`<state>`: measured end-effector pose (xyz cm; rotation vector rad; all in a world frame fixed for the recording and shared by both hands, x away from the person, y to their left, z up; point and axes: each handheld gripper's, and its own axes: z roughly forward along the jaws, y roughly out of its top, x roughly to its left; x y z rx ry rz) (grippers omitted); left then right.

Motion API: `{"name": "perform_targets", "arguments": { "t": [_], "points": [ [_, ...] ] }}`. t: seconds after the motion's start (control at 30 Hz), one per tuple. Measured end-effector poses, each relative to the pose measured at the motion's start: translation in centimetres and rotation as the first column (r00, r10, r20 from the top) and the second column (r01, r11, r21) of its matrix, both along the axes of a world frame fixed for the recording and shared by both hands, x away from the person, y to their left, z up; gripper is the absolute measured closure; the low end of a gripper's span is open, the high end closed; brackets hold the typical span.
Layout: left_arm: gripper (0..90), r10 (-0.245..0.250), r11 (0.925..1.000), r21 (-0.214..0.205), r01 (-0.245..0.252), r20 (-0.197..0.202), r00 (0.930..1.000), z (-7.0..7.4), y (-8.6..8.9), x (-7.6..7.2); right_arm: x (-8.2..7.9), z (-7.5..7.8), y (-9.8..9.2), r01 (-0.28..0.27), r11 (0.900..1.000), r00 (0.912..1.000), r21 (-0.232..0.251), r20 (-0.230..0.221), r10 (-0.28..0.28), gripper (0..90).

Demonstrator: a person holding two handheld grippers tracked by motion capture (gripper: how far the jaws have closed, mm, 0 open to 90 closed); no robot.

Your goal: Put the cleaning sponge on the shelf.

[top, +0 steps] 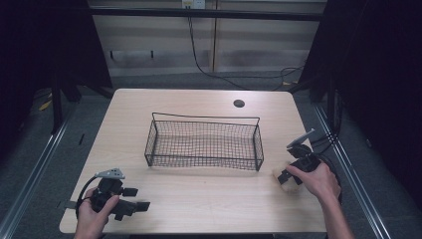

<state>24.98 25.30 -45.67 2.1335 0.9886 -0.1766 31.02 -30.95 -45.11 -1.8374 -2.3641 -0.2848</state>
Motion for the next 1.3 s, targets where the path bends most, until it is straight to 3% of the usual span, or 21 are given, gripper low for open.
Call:
{"name": "perform_targets", "arguments": {
  "t": [0.47,0.9,1.3],
  "points": [
    [19.0,-0.001,1.0,0.0,0.001,-0.002,1.0,0.0,0.0,0.0,-0.1,1.2,0.4,0.0,0.9998,0.9999,0.019,-0.016,0.0,28.1],
    [19.0,-0.027,0.9996,0.0,0.027,0.007,0.9996,0.1,0.0,-0.1,-0.1,2.5,1.0,-0.031,0.9988,0.9995,0.039,-0.006,0.031,28.1],
    [18.2,-0.006,0.9998,-0.018,0.006,-0.001,1.0,0.0,0.1,0.1,-0.2,4.0,1.6,-0.054,0.9969,0.9985,0.057,0.014,0.053,28.2]
  ]
}}
